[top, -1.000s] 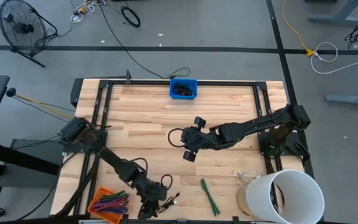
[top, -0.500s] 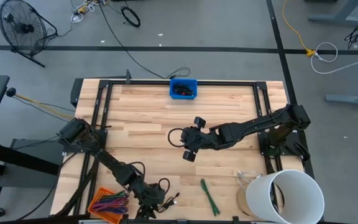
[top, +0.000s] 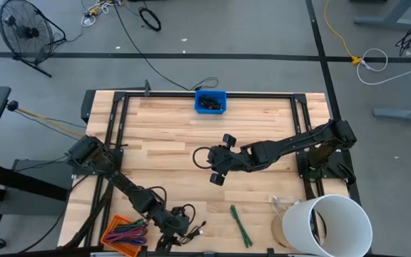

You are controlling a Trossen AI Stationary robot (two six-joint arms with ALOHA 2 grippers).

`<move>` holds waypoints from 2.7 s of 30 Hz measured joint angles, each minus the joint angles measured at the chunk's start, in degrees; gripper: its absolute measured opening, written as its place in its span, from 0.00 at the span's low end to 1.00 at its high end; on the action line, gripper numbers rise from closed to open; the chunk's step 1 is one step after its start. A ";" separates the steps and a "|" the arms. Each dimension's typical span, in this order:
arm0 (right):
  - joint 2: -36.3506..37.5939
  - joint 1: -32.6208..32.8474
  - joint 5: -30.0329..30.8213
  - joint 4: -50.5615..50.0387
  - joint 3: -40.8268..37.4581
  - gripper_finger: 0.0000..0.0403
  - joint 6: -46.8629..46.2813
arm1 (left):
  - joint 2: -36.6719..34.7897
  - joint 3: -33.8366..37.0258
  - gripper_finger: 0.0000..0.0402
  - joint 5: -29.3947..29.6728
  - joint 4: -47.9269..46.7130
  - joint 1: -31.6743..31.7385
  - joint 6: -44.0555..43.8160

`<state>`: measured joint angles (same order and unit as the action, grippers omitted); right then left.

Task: Pick & Place USB Port
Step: Put the black charger cable into the blue bin

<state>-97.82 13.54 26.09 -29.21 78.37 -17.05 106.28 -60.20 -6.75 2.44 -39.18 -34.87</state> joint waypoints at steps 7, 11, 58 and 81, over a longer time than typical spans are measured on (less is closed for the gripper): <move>0.00 0.00 0.00 0.04 0.00 0.33 0.01 | 1.38 -0.08 0.42 0.07 0.85 -0.02 0.18; 0.02 0.00 0.00 0.17 0.00 0.33 -0.01 | 2.40 0.01 0.42 -0.56 1.66 -0.02 -0.19; 0.04 0.31 -0.18 0.55 -0.02 0.33 -4.93 | -22.10 0.02 0.02 50.25 -39.40 23.04 27.54; 0.02 1.30 -4.47 -4.02 -0.07 0.33 1.86 | -17.88 1.60 0.01 12.54 -8.72 66.40 57.16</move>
<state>-97.80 14.84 21.61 -33.24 78.30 -15.19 88.40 -58.61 5.79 -6.29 27.21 22.28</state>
